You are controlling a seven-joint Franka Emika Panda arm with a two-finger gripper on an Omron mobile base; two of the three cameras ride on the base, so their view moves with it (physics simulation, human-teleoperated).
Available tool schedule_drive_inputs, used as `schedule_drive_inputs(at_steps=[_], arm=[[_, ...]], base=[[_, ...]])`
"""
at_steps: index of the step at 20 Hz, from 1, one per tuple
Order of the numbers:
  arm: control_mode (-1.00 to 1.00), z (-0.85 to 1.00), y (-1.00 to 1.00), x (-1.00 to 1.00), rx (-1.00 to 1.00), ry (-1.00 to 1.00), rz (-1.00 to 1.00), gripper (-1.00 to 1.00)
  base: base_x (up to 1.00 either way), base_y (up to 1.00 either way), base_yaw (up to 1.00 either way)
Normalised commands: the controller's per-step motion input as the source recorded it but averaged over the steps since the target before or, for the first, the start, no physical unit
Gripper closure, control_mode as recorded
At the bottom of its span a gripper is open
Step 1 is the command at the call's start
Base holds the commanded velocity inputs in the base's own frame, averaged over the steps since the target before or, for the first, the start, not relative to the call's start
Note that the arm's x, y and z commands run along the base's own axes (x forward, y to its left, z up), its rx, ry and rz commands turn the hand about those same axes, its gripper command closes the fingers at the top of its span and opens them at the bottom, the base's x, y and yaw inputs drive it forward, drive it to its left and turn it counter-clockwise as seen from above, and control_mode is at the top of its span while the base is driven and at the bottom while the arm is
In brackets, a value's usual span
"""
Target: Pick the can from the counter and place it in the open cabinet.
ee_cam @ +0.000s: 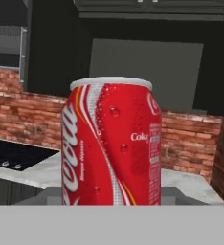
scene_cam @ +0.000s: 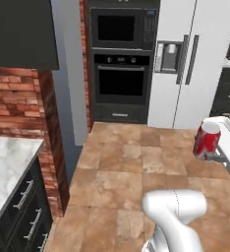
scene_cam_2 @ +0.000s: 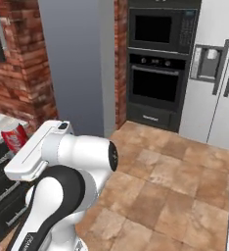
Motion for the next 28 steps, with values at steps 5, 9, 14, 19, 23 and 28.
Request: schedule_drive_inputs(at_steps=[5, 9, 14, 19, 23, 28], arm=[[1.00, 0.00, 0.00, 0.00, 0.00, 0.00, 0.00, 1.00], [1.00, 0.00, 0.00, 0.00, 0.00, 0.00, 0.00, 1.00], [1.00, 0.00, 0.00, 0.00, 0.00, 0.00, 0.00, 1.00], [1.00, 0.00, 0.00, 0.00, 0.00, 0.00, 0.00, 1.00], [1.00, 0.00, 0.00, 0.00, 0.00, 0.00, 0.00, 1.00], [1.00, 0.00, 0.00, 0.00, 0.00, 0.00, 0.00, 1.00]], base=[[0.00, -0.21, 0.56], [0.00, -0.01, 0.51], [0.00, 0.00, 0.45], [0.00, 0.00, 0.41], [0.00, 0.12, 0.37], [0.00, 0.38, 0.28]])
